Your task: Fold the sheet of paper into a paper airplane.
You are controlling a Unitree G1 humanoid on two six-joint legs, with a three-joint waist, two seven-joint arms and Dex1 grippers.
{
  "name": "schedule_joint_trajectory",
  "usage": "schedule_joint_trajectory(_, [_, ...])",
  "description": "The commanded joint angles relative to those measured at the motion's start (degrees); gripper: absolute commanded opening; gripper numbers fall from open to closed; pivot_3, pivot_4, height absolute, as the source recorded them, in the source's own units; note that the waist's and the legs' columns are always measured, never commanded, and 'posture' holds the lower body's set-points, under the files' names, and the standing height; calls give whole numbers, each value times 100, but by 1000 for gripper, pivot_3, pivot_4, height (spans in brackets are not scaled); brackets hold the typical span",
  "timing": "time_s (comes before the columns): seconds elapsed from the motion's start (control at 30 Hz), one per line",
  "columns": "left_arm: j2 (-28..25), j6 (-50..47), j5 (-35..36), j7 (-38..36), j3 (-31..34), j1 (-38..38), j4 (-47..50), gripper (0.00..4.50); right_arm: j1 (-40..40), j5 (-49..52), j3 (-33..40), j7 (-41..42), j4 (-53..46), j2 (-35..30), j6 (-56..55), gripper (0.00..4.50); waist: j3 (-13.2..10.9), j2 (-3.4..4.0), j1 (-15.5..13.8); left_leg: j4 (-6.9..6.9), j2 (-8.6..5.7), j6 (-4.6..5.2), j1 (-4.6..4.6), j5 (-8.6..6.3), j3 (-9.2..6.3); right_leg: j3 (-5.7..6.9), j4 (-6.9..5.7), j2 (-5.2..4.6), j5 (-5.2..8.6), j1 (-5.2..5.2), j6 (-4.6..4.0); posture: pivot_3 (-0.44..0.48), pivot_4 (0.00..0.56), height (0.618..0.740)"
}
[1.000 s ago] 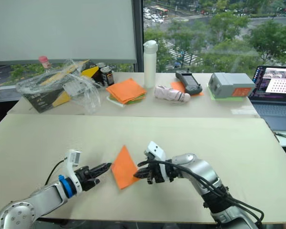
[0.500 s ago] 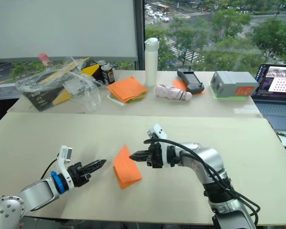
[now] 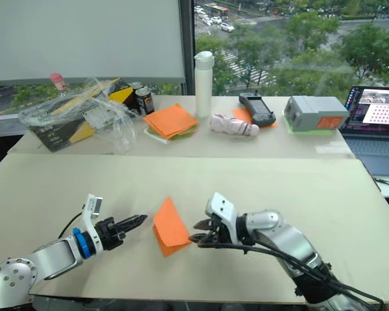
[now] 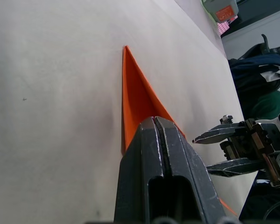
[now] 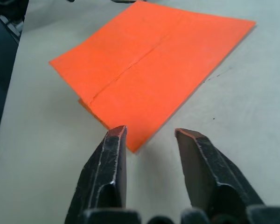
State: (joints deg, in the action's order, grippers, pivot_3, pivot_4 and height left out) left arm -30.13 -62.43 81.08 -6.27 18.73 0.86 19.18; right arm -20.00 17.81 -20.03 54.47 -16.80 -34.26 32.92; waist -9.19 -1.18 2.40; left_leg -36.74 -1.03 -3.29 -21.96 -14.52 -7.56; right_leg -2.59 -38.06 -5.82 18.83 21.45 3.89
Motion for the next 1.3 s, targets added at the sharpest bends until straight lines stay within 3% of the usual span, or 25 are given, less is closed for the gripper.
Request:
schedule_joint_trajectory(0.03, [-103, 20, 123, -95, 2, 101, -34, 0, 28, -108, 44, 157, -96, -12, -529, 1871, 0, 0, -8, 0, 0, 0, 0, 0, -1, 1, 1, 0, 0, -1, 0, 0, 150, 740])
schedule_joint_trajectory(0.63, [-282, -97, 838, -18, -223, 451, -311, 0, 41, -180, 135, 263, 48, 60, -636, 1871, 0, 0, -6, -5, 0, 0, 0, 0, -2, 1, 0, -1, 0, -3, 0, 0, 150, 740])
schedule_joint_trajectory(1.07, [-401, -73, 703, -23, -372, 395, -422, 0, 307, -383, 111, 364, -582, -156, -1086, 1871, 0, 0, 1, -8, -1, 0, 1, 0, -2, 1, -3, 0, 0, -3, 0, 0, 150, 740])
schedule_joint_trajectory(1.3, [-433, -67, 677, -14, -393, 414, -464, 0, 303, -892, -70, 166, -395, -71, -1737, 1871, 0, 0, -3, -10, -1, 0, 2, 0, -2, 1, -3, 0, 0, -5, 0, 0, 150, 740])
